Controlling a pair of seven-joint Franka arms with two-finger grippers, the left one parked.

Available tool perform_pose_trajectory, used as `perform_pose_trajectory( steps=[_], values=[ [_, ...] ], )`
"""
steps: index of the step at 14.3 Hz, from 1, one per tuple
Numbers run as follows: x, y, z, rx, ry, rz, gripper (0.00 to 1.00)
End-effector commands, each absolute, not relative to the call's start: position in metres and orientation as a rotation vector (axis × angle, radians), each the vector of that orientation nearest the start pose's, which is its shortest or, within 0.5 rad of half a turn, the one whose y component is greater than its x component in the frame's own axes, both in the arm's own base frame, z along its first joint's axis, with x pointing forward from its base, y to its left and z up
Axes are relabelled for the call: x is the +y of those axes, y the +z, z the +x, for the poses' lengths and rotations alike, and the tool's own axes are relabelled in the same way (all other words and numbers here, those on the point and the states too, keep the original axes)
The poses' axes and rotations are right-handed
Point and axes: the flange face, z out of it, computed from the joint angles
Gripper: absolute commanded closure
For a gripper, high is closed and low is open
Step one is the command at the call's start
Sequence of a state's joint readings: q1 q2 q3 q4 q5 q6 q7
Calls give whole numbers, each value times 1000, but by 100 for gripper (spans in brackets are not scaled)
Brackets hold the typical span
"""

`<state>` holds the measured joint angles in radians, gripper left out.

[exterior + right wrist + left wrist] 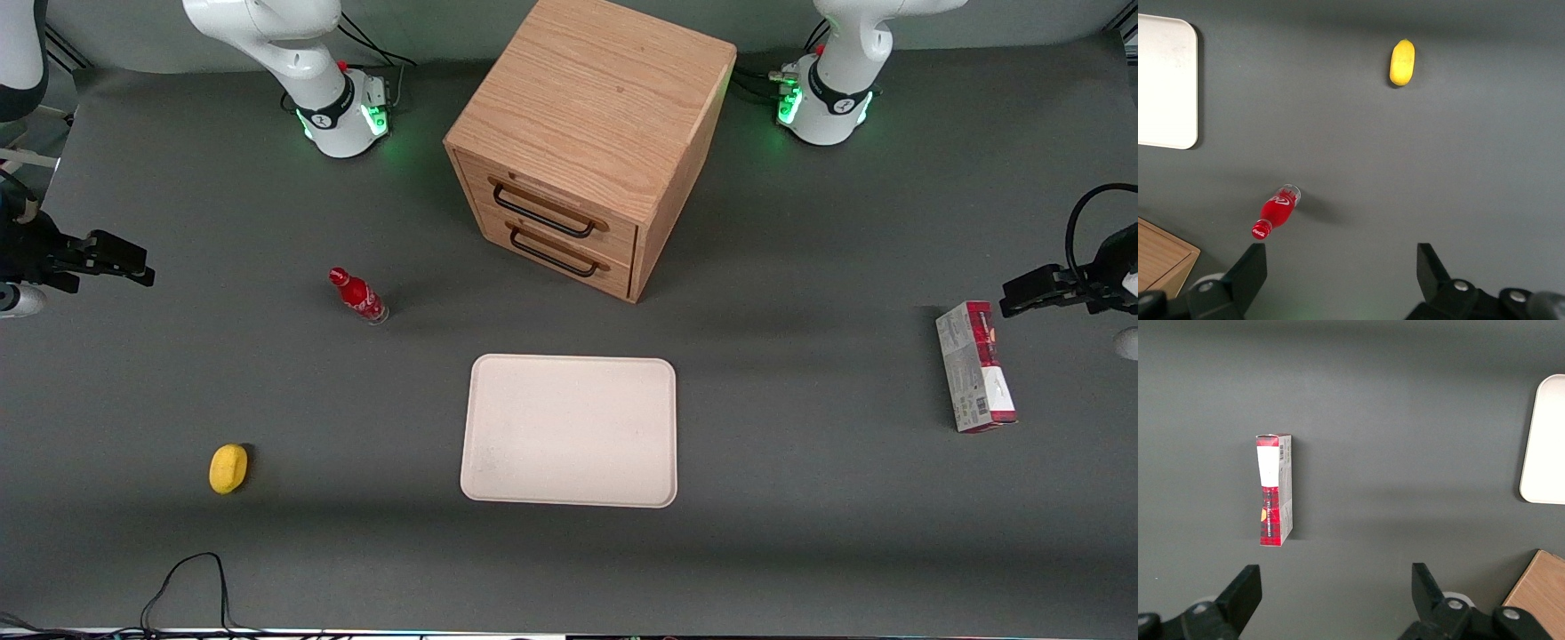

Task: Open upper drawer
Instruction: 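Move the right gripper toward the cabinet's upper drawer handle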

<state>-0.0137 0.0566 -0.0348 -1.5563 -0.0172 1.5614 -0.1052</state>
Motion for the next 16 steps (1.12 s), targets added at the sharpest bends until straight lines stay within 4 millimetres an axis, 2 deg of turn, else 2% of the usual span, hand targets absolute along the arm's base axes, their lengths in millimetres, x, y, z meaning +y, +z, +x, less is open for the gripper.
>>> perform_pose_trajectory(
  steps=[1,3,6,10,12,16],
  values=[
    [-30,602,569,-71,92,-3174,0],
    [-25,603,569,-78,86,-3172,0],
    [3,603,578,-150,77,-3160,0],
    [100,605,578,-411,59,-3138,0],
    [163,598,572,-579,69,-3114,0],
    [258,576,552,-830,117,-3038,0]
  ],
)
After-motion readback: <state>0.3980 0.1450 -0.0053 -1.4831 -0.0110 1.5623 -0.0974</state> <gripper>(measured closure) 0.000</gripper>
